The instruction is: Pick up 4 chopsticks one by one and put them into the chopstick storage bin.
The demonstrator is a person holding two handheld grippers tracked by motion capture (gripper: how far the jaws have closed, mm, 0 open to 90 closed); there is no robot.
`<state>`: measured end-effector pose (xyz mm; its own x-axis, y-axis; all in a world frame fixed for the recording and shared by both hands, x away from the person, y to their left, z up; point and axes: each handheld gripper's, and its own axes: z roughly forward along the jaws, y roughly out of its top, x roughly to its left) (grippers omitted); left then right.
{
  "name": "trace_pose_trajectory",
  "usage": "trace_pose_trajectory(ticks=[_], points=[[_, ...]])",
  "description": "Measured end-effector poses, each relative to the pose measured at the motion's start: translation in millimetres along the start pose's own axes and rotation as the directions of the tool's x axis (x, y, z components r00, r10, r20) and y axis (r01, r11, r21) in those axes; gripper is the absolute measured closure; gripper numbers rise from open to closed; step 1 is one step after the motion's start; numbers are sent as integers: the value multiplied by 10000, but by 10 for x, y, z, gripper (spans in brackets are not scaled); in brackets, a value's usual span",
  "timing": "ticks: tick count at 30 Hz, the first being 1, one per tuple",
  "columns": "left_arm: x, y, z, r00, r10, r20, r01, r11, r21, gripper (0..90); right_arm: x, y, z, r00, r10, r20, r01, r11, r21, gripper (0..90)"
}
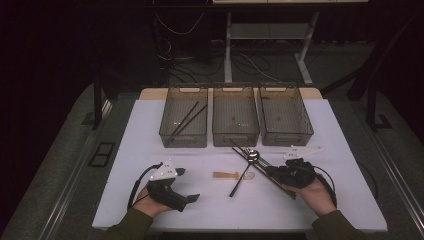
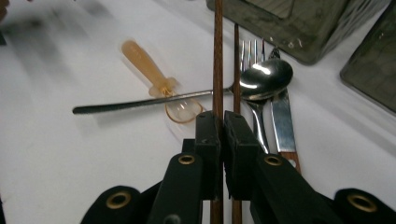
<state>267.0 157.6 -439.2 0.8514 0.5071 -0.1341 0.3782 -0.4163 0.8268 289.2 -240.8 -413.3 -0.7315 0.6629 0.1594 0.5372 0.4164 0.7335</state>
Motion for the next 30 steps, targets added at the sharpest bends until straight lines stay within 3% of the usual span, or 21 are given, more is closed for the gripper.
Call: trace_pose_trajectory(ticks=[12, 30], points=[[8, 1, -11, 10000, 77, -34, -77, 10000, 16, 0, -8, 242, 24, 9999, 112, -127, -120, 9977, -673, 850], [13, 0, 8, 9999, 139, 77, -140, 9999, 70, 0, 11, 738, 260, 9999, 73, -147, -94, 9890, -1475, 850]])
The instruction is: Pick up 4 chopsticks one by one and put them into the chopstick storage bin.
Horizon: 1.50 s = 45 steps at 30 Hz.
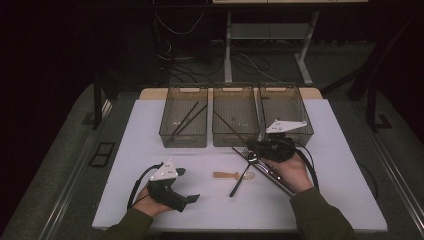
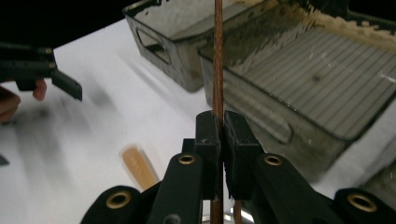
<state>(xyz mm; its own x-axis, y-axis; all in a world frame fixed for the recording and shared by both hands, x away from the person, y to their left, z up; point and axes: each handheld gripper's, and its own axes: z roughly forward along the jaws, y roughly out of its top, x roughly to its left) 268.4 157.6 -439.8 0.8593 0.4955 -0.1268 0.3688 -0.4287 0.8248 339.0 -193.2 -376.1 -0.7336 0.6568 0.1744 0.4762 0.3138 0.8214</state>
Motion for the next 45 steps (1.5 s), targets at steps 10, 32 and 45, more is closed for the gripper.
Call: trace_pose_trajectory(ticks=[10, 32, 45], points=[[-6, 1, 1, 10000, -2, 11, 2, 10000, -6, 0, -6, 264, 150, 10000, 74, 67, -72, 9993, -362, 849], [-11, 4, 4, 10000, 65, 24, -65, 10000, 38, 0, 33, 873, 633, 9968, 477, 638, -419, 9950, -905, 850], [-13, 0, 3, 9999, -40, 114, 41, 10000, -70, 0, 168, 1199, 1144, 9962, 505, 709, -435, 9944, -963, 849]])
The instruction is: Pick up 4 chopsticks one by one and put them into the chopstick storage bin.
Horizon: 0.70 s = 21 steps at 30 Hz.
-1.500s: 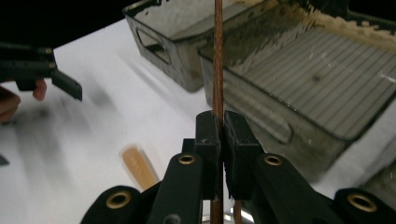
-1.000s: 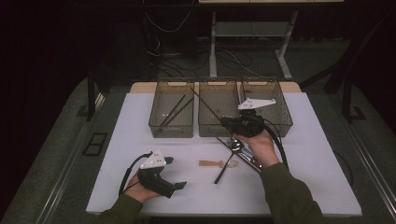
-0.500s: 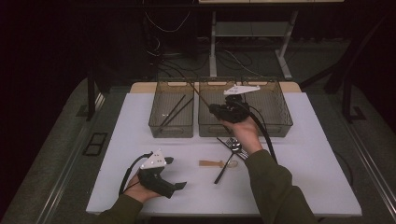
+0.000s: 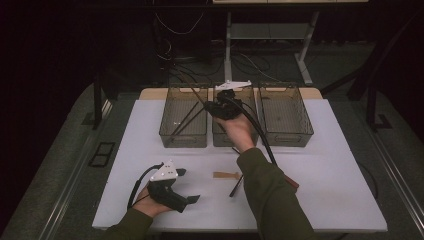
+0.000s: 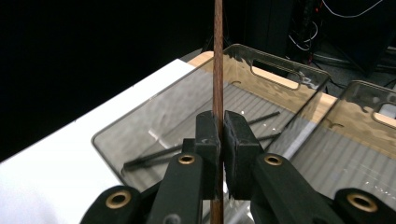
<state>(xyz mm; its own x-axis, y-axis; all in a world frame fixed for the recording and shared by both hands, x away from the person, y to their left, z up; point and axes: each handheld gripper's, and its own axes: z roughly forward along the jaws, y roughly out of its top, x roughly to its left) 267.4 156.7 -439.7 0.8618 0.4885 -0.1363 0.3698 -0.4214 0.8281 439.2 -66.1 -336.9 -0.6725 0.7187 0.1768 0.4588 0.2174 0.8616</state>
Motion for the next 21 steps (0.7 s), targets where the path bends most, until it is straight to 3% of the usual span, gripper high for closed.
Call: trace_pose_trajectory(ticks=[21], points=[[-2, 1, -6, 9999, 31, 166, -30, 10000, -48, 0, 189, 62, 632, 9996, 207, 187, -213, 9991, 356, 849]])
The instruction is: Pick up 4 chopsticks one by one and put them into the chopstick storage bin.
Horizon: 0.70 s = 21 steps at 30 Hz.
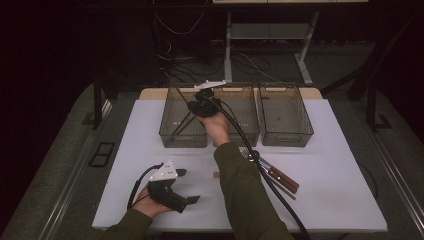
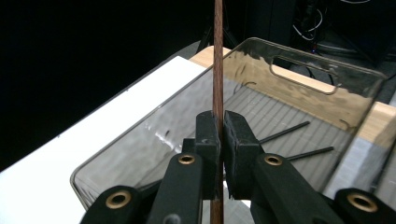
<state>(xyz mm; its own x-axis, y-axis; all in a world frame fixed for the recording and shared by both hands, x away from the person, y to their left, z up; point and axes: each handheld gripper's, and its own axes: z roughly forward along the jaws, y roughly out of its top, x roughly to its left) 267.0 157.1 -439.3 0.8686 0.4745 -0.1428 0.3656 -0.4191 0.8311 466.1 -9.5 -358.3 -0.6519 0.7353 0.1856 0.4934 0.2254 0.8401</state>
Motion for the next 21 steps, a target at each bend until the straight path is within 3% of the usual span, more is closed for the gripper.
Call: trace_pose_trajectory(ticks=[13, 16, 21], points=[[7, 3, -4, 9999, 151, 42, -151, 9999, 42, 0, 17, -96, 217, 9988, -161, 453, 127, 9972, 735, 840], [5, 3, -6, 9999, 135, 42, -135, 9999, 39, 0, 11, -101, 214, 9973, 6, 728, -41, 9989, 476, 630], [4, 3, -4, 9999, 146, 46, -146, 9999, 49, 0, 18, -60, 145, 9981, -73, 607, 52, 9994, 353, 532]])
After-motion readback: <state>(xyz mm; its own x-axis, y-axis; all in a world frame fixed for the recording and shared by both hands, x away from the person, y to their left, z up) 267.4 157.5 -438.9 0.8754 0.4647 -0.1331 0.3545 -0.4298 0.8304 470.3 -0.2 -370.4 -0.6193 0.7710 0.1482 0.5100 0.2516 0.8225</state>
